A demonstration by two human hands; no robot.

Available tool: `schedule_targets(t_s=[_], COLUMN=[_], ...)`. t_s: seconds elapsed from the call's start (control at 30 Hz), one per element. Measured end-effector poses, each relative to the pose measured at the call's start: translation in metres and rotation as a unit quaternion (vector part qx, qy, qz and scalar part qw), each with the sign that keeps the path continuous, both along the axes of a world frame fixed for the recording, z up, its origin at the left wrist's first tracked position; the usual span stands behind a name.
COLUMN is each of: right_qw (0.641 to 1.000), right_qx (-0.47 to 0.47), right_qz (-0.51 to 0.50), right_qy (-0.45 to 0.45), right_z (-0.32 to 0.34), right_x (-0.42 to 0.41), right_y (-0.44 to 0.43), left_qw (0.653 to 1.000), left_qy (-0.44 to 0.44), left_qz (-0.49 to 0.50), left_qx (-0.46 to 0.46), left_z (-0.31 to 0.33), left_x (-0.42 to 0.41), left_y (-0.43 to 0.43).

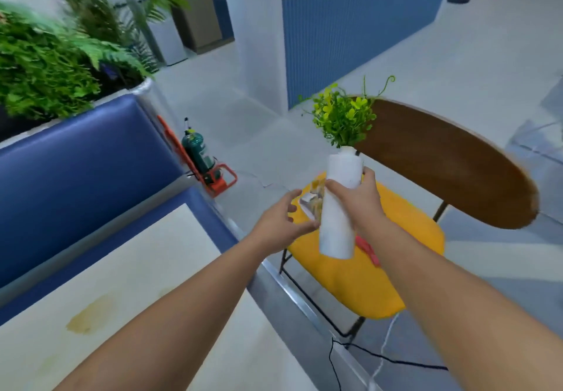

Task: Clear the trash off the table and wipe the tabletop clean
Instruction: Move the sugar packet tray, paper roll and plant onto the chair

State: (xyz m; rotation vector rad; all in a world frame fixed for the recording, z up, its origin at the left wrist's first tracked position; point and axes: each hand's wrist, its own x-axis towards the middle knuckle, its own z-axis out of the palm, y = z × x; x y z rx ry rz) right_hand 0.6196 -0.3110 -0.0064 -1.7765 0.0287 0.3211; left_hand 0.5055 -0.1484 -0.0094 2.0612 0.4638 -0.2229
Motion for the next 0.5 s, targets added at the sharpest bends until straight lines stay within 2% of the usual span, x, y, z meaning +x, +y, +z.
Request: schedule_targets(t_s=[0.2, 0.5], right_qw=[0.994, 0.971], right_qx=[-0.107, -0.237], right_qz=[-0.004, 0.014], right_qy=[-0.015, -0.003], right_z=[-0.035, -0.101], right_x=[0.046, 0.102], right_y=[-0.072, -0.134], left_qw=[0.997, 0.988], left_qy=[-0.032, 0.013], left_qz=[0.013, 0.05], left_qx=[0.075, 0.146], left_z=[-0.04, -0.106], left_x=[0.053, 0.087], left_y=[-0.036, -0.046])
